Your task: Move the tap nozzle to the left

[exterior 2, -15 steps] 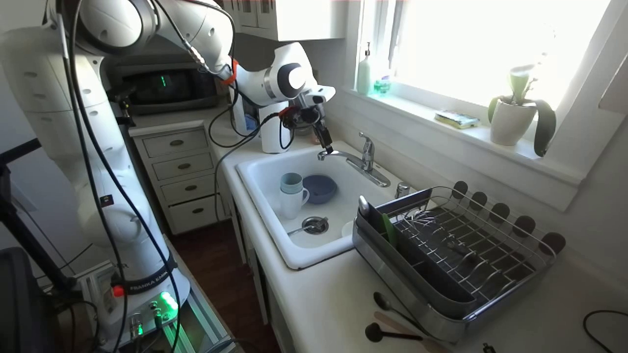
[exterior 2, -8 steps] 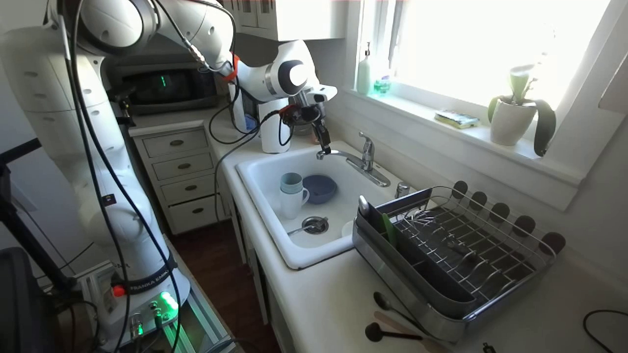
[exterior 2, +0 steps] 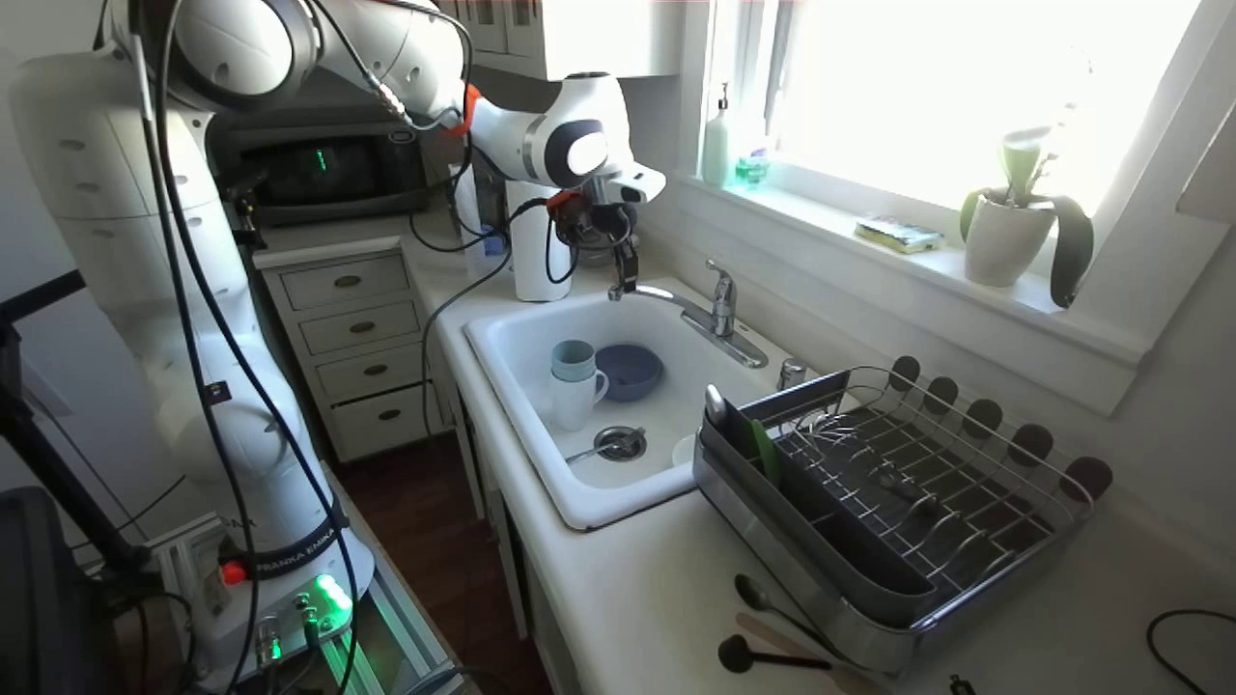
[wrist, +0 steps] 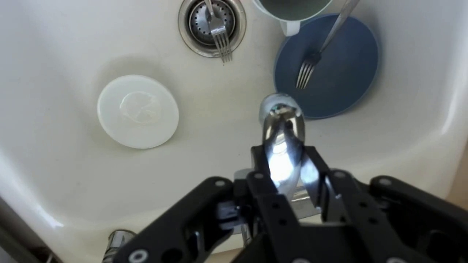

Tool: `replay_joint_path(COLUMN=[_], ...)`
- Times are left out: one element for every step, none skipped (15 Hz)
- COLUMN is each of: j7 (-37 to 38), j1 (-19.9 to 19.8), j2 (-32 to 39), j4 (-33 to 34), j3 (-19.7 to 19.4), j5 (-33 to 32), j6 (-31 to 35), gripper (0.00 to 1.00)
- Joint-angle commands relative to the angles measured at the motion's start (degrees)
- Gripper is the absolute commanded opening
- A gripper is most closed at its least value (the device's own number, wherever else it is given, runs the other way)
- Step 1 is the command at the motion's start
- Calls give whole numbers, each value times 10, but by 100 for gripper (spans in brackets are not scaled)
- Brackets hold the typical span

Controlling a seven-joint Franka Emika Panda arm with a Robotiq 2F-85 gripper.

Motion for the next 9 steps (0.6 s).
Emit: replay_joint_path(j7=[-31, -27, -28, -24, -21, -18, -20, -19, -21], j1=[25, 25, 26, 29, 32, 36, 40, 42, 44], j2=[13, 16, 20, 21, 23, 26, 27, 29, 30], j4=[-8, -8, -7, -9, -12, -14, -16, -18, -19], j3=[7, 6, 7, 9, 10, 11, 12, 12, 13], j5=[89, 97, 119, 138, 157, 175, 193, 200, 213], j6=[-21, -17, -21, -22, -19, -18, -19, -13, -14], gripper=[6, 5, 3, 0, 0, 0, 0, 0, 0])
